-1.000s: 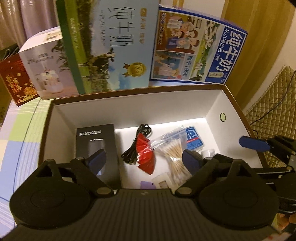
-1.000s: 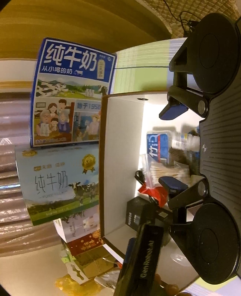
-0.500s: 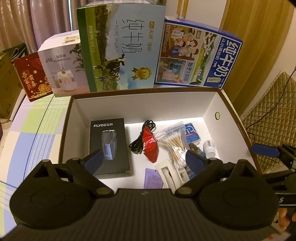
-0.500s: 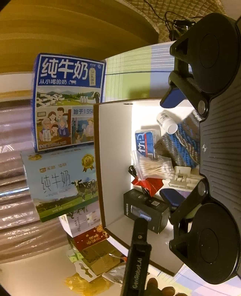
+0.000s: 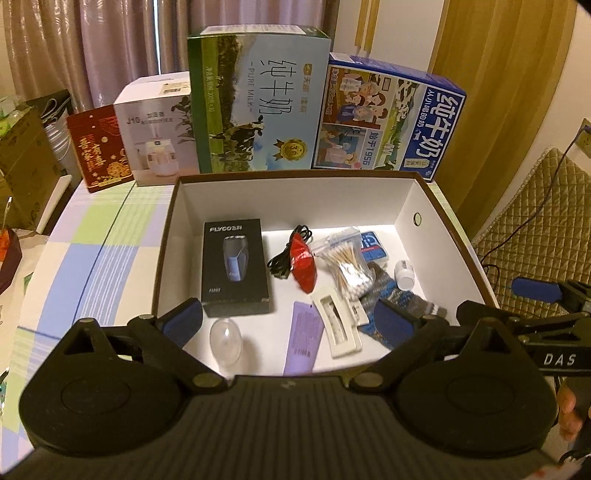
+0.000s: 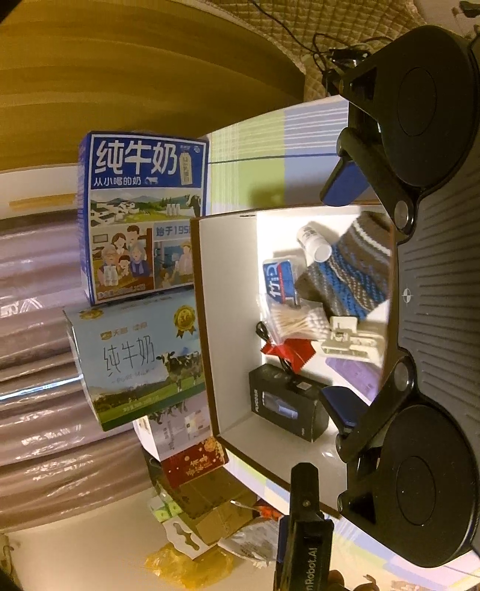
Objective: Organize objects
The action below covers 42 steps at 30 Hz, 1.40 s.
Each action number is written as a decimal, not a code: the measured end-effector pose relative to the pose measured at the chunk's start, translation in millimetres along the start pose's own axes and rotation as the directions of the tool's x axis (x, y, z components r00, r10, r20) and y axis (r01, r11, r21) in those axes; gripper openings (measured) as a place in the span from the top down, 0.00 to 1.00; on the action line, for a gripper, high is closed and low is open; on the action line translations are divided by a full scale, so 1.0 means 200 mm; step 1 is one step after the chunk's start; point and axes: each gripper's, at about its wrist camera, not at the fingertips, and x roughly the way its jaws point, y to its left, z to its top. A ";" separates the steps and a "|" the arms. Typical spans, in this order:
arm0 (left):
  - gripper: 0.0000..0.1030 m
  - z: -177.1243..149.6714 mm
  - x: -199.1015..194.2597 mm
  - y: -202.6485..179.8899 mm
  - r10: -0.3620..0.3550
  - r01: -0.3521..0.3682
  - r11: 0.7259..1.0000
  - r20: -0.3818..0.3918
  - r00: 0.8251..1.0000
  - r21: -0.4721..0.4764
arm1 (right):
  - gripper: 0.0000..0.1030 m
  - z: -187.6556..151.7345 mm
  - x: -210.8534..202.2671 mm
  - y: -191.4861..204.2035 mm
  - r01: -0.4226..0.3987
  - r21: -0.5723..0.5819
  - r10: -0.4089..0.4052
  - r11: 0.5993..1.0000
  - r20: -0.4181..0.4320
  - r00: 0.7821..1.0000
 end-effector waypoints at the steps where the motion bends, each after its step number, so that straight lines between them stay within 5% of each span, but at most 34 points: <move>1: 0.05 -0.02 -0.03 0.00 0.001 -0.001 1.000 0.004 1.000 -0.001 | 0.02 -0.01 -0.02 0.01 -0.003 0.003 0.003 1.000 0.002 1.000; 17: 0.05 -0.39 -0.41 0.01 0.024 -0.023 0.999 0.026 0.999 -0.030 | 0.02 -0.28 -0.35 0.09 -0.042 0.046 0.042 0.998 -0.005 0.999; 42: 0.05 -0.77 -0.77 0.20 -0.081 0.081 0.996 -0.011 0.997 0.030 | 0.02 -0.65 -0.73 0.42 0.031 0.090 -0.030 0.995 -0.009 0.999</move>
